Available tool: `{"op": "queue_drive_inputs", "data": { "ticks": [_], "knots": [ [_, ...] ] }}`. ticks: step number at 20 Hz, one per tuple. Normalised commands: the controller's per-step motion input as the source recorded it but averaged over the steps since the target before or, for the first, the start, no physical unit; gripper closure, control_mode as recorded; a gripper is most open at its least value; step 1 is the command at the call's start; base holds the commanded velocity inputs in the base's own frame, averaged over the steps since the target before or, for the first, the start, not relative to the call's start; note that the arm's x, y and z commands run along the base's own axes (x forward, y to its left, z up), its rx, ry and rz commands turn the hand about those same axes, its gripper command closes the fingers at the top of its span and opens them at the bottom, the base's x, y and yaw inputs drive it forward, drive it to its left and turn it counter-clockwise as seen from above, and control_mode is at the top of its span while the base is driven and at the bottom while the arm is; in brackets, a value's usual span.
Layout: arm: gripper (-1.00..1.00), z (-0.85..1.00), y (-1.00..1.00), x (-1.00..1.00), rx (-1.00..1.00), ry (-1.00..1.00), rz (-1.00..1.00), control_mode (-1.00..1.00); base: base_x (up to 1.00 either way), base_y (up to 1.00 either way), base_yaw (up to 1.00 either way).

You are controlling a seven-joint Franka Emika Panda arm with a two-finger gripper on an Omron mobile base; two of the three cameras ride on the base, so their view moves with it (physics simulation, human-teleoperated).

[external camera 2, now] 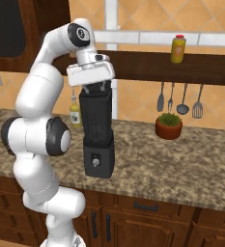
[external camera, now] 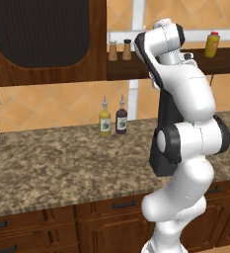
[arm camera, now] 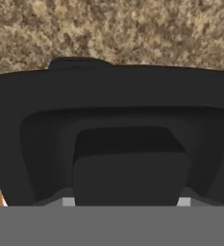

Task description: Close the lid blender by securely placing the lid on top.

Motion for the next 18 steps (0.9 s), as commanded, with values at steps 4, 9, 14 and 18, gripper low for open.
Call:
{"op": "queue_drive_inputs", "data": {
  "ticks": [4,9,14,18],
  "knots": [
    [1.0,0.0,0.0,-0.09,0.17,0.36,0.0,-1.0,0.0,0.0,0.0],
    [1.0,-0.07,0.0,-0.16,0.19,0.1,-0.05,-1.0,0.0,0.0,0.0],
    [1.0,-0.49,0.0,-0.01,0.11,-0.05,0.0,-1.0,0.0,0.0,0.0],
    [1.0,-0.36,0.0,0.0,0.04,-0.11,0.0,-1.0,0.0,0.0,0.0]
  ]
}}
